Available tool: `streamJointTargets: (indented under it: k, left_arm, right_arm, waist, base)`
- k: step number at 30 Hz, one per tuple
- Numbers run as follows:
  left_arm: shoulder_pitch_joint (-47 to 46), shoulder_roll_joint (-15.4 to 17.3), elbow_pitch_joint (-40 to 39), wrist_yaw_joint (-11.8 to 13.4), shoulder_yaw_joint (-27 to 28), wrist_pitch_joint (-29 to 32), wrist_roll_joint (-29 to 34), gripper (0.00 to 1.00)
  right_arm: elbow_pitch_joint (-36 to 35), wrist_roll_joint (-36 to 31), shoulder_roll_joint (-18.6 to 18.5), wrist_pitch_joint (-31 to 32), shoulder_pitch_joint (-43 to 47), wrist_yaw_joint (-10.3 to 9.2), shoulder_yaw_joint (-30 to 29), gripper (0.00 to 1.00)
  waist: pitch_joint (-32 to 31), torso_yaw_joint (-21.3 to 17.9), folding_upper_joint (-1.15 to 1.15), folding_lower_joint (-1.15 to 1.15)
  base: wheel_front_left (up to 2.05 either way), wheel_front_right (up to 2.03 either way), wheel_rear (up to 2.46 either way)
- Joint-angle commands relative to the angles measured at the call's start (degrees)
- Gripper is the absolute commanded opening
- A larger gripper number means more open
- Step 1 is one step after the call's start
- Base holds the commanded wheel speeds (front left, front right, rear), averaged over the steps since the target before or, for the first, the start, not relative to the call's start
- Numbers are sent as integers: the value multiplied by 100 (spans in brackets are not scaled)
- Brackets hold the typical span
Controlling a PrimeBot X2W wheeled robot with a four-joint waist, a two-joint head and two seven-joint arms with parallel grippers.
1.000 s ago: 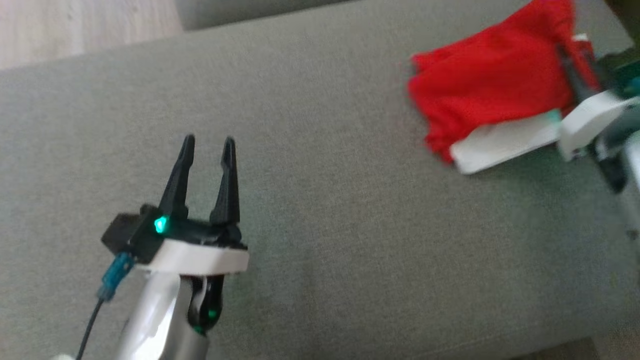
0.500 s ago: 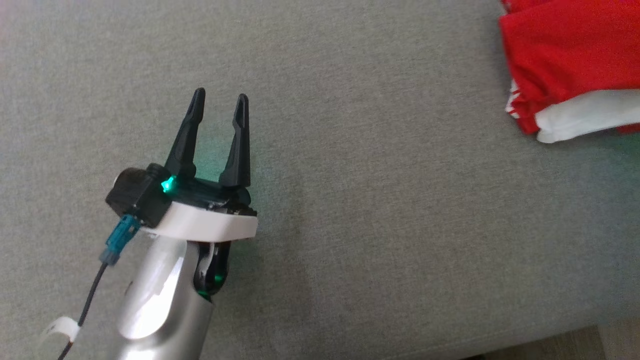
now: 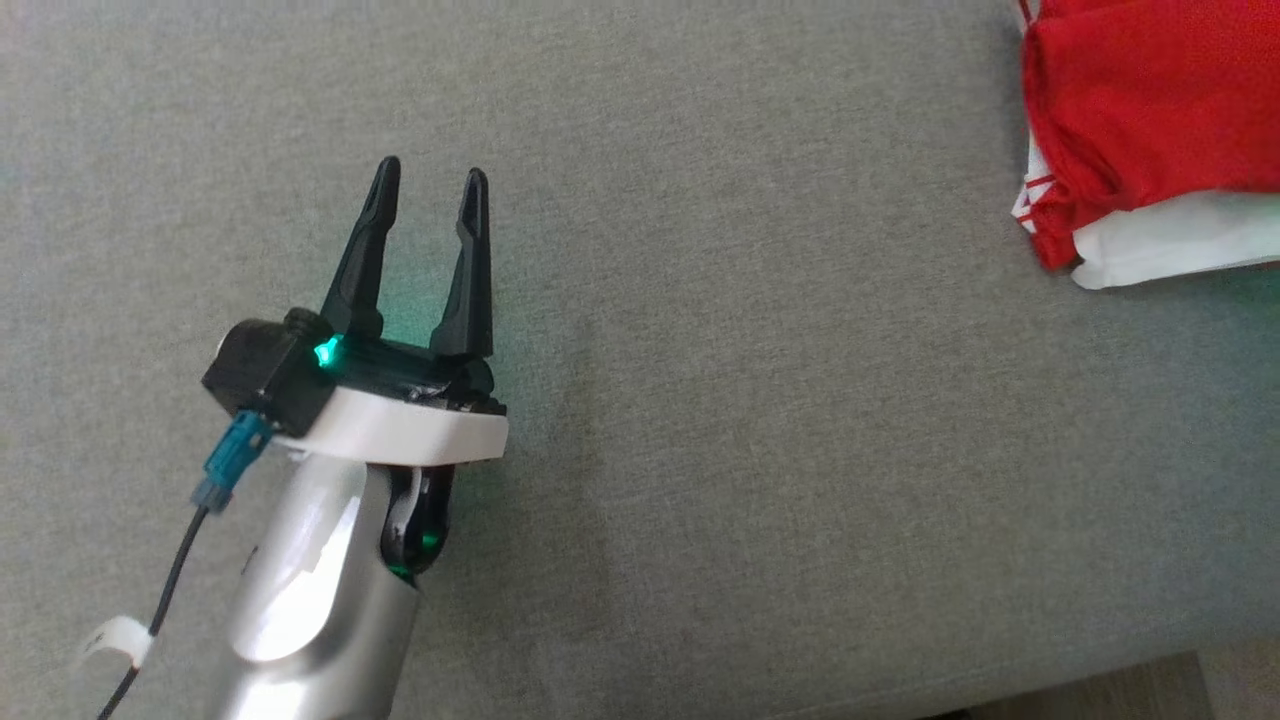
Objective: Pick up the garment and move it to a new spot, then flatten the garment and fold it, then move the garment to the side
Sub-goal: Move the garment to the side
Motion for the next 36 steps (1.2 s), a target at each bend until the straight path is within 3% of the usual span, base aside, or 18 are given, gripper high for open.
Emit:
streamJointTargets:
  k: [1,8,21,27,36]
  left_arm:
    - [-117,105,-165,9,171,-28,8,100]
    - [137,89,-169,9,377,-28,-79,100]
    - [1123,11,-408,9,1332,-28,-43,100]
    - [1473,-13,-385,9,1401,-28,-27,100]
    - [2008,-41,-222,9,1492,-28,-40,100]
  right_arm:
    - [-191,-73,-86,-68,-120,-4,10,100]
    - [-429,-157,356,-311,-149,-4,22,100]
    - [-1864,1152,2150,-993,834,-4,628,100]
    - [-2334,1607,2477,-1140,1694,-4,616,100]
    - [-2623,2206,2524,-1211,2988,-4,929,100]
  waist:
    - [-103,-27,0,0]
    - [-726,-52,0,0]
    - [-1922,219,0,0]
    - [-2147,357,0,0]
    - [-2382,464,0,0]
  base:
    - [0,0,0]
    - [0,0,0]
    - [0,0,0]
    - [0,0,0]
    - [0,0,0]
